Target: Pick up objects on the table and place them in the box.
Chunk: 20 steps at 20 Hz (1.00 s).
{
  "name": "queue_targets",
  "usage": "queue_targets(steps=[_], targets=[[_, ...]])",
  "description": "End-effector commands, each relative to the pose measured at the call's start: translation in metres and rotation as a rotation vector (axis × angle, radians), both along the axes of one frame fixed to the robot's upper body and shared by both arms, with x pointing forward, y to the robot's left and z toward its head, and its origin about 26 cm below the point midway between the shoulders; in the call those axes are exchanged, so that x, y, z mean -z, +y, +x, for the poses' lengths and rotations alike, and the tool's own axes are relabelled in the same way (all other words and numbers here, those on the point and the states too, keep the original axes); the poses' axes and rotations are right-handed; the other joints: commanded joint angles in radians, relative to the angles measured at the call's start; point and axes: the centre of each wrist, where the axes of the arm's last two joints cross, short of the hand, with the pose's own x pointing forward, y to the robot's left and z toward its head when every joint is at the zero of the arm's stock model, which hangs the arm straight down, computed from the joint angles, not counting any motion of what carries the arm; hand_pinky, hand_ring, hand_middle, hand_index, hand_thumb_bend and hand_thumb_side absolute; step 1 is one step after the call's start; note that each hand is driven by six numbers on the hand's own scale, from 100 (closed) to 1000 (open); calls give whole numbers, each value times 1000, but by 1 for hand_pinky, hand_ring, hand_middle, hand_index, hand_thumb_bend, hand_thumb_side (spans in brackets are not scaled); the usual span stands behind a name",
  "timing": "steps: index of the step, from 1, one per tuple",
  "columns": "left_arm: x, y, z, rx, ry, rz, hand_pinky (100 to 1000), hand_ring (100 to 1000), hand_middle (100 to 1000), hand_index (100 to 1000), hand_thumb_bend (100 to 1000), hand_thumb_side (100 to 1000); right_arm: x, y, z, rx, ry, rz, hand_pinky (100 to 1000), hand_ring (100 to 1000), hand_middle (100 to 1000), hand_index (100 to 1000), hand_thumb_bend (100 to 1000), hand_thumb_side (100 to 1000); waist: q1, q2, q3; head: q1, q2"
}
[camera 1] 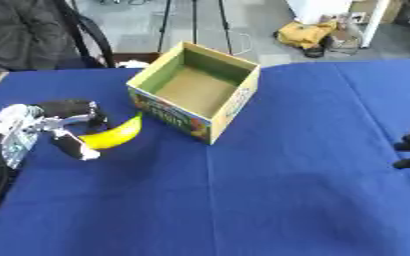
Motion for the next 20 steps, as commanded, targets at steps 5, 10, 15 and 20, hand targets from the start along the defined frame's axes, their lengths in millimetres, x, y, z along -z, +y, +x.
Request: queue_targets(steps=[5,10,15,20], targets=[[-43,15,-2,1,-92,20,629,460,365,711,390,338,-8,-2,2,-5,-21,-23,578,722,656,737,100,860,4,-19,-5,2,0],[-61,16,-1,6,-135,7,630,461,366,711,400,322,-7,-2,2,-12,-17,-28,578,722,656,737,100,862,12,-22,-21,9,-3],[-73,18,1,-19,-182,-33,630,461,366,707,392,292,-7,-1,3,-20,-13,-33,578,722,656,737,100,865,23,-23,-53,17,-11],[-82,17,5,-41,-240,-63,632,464,372,708,410,271,-7,1,3,-25,-11,-37,578,722,656,737,100,873,39,-17,-102,31,-24]])
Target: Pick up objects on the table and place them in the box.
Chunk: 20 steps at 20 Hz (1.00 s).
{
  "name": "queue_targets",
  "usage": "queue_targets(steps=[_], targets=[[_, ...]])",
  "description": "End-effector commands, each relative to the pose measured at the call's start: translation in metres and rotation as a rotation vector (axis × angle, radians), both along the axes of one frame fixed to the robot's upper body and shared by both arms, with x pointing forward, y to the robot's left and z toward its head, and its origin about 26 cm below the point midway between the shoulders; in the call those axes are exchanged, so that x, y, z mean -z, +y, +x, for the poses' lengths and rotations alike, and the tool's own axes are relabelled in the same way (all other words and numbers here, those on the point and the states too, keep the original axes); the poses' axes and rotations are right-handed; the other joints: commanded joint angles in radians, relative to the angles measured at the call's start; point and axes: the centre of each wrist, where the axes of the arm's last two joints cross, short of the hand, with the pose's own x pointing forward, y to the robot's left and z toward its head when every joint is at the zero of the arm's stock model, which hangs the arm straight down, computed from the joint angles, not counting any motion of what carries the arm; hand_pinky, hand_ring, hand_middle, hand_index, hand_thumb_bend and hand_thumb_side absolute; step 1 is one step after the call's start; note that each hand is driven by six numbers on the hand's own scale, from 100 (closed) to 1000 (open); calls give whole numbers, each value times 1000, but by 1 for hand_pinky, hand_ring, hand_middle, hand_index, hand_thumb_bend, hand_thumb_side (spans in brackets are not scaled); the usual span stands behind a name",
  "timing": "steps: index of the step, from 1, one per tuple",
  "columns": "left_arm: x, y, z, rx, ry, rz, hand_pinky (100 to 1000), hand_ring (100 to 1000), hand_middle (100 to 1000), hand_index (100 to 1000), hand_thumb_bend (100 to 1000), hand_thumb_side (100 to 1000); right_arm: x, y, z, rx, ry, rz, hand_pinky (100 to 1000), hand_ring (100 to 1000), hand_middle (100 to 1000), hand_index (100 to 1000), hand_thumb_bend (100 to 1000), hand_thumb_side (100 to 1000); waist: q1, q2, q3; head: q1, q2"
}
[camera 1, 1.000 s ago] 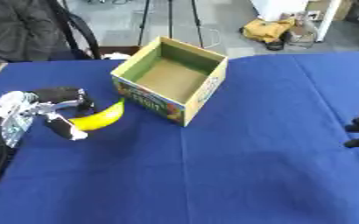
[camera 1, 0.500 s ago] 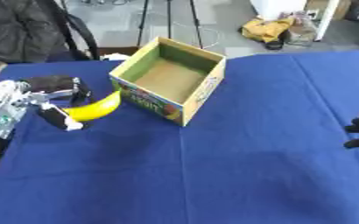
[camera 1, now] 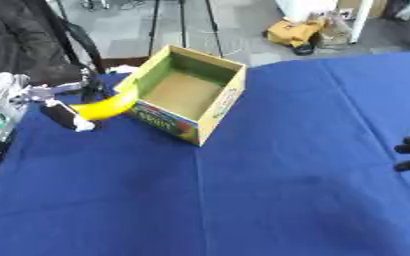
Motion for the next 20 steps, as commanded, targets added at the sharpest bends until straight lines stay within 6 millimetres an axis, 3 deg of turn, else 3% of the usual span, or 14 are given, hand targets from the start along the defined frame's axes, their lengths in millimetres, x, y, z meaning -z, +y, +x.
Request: queue_targets(steps=[1,12,20], targets=[[-26,10,-1,-30,-82,0,633,465,373,709,421,267,-7,-2,2,-6,-20,-28,578,722,656,737,100,876,4,-11,-16,11,-16],[-29,14,1,-69,-213,-47,639,471,377,711,455,249,-8,5,6,-22,-22,-51,578,722,656,737,100,903,71,15,-161,47,-60],[-18,14,2,-72,-213,-48,640,473,384,714,447,266,-8,6,8,-16,-26,-59,578,722,656,737,100,908,85,29,-170,45,-63]])
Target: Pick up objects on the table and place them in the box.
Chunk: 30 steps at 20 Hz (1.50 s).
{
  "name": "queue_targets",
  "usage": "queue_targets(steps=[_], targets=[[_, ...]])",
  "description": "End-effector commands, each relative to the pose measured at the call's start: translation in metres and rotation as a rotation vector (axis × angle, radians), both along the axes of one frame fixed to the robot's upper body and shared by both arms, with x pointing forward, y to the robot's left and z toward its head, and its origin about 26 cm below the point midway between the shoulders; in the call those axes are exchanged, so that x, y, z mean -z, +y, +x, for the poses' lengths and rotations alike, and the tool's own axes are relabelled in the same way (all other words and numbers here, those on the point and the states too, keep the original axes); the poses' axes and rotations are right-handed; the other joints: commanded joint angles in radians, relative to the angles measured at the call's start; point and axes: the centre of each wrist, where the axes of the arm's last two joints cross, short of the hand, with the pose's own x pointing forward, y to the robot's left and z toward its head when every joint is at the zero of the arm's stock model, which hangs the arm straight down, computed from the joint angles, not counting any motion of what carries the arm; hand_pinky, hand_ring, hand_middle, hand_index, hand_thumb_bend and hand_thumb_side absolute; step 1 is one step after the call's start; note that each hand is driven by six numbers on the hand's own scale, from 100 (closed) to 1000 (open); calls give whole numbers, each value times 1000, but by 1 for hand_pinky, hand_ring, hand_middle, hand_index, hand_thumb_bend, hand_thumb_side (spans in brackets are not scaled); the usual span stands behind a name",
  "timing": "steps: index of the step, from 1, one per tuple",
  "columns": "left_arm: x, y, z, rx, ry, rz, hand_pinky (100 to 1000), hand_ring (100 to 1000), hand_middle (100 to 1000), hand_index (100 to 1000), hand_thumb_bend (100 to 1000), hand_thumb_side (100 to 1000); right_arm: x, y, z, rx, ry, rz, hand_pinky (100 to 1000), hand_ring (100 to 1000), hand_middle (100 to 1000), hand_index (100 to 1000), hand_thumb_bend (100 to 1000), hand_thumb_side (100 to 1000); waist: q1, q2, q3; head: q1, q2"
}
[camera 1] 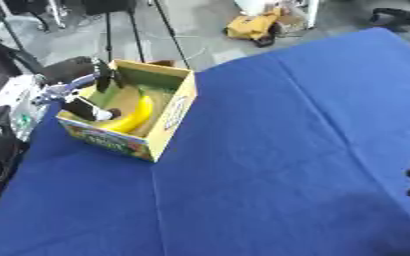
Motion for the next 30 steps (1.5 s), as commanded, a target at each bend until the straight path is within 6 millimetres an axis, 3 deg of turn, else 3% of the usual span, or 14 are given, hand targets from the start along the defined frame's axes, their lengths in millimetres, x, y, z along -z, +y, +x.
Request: queue_targets(steps=[1,12,17,22,27,30], targets=[[-12,7,-2,-13,-33,7,640,474,385,715,446,269,-7,0,2,-1,-22,-18,578,722,656,737,100,908,-8,-14,6,1,-10],[-4,8,-3,-4,-19,-3,651,506,433,737,435,300,-6,-1,1,1,-19,-14,578,722,656,737,100,904,-15,-20,21,1,-7],[1,7,-5,16,-23,-28,665,543,469,754,409,359,-5,-1,1,6,-16,-10,578,722,656,737,100,903,-20,-23,31,-4,-1],[6,4,-14,78,-39,-120,684,570,505,758,371,506,-3,-3,0,18,-11,1,578,722,656,737,100,888,-33,-29,68,-18,11],[22,0,-42,141,-35,-332,704,584,520,756,187,631,-1,-6,-2,34,-6,18,578,722,656,737,100,891,-59,-37,132,-35,26],[35,-9,-65,171,1,-528,714,590,524,754,100,791,1,-7,-4,42,-2,26,578,722,656,736,100,886,-74,-43,169,-47,31]])
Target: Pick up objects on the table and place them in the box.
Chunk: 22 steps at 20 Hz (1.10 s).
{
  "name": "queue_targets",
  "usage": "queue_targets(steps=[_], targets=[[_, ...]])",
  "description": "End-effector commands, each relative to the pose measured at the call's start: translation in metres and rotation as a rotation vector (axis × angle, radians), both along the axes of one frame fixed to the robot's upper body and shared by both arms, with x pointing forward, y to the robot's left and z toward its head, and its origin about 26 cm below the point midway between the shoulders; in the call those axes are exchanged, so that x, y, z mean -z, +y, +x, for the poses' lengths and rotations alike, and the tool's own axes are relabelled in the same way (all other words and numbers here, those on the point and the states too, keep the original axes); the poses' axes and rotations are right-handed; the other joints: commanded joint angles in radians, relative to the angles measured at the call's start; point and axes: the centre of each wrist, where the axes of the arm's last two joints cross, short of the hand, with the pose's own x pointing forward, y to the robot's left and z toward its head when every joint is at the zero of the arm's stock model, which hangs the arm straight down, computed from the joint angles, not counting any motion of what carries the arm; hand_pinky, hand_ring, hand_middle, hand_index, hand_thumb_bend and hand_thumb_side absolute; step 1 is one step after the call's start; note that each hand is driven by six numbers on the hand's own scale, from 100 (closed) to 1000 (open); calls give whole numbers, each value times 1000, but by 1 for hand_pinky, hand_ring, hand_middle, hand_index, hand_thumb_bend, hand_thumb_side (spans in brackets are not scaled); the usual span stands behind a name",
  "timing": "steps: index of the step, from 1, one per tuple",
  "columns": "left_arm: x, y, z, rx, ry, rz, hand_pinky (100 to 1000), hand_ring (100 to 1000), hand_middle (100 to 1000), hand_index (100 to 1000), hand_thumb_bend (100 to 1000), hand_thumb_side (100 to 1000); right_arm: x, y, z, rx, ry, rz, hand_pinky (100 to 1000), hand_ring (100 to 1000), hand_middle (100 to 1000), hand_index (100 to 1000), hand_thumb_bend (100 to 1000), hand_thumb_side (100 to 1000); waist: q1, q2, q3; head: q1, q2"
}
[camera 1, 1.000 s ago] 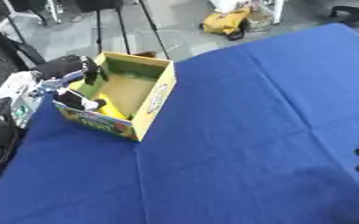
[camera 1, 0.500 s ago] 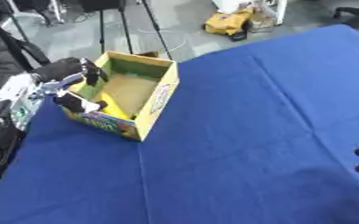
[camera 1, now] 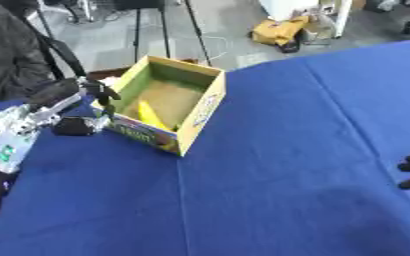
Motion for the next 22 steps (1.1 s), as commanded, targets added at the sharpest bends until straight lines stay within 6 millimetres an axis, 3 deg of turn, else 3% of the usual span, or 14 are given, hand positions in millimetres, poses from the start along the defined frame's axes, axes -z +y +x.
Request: queue_targets(steps=[1,5,9,15,18,20,21,22], targets=[[-16,-7,-19,38,-22,-190,716,592,528,754,100,825,-6,-4,-1,10,-22,5,578,722,655,736,100,877,-11,-21,13,-10,7],[1,-23,-49,99,57,-467,726,610,544,758,109,918,-5,-5,-2,14,-18,12,578,722,656,736,100,884,-23,-25,52,-15,13],[15,-31,-67,124,99,-644,738,638,574,764,175,912,-5,-4,-2,13,-18,19,578,722,656,736,100,883,-31,-26,68,-16,9],[32,-35,-78,118,143,-781,737,656,593,770,243,900,-4,-4,-2,14,-17,22,578,722,656,736,100,884,-35,-24,76,-20,6],[37,-36,-81,132,162,-810,737,663,601,773,290,870,-4,-4,-2,15,-17,21,578,722,656,736,100,885,-33,-23,80,-21,9],[38,-36,-82,137,167,-825,734,662,600,771,226,796,-3,-4,-2,17,-14,23,578,722,656,736,100,889,-34,-21,79,-26,5],[38,-35,-83,135,165,-833,732,663,600,767,139,686,-3,-4,-2,17,-13,22,578,722,656,736,100,886,-35,-21,81,-25,3],[38,-35,-84,131,157,-841,728,657,594,762,100,640,-3,-4,-2,16,-14,20,578,722,656,736,100,886,-35,-21,82,-23,2]])
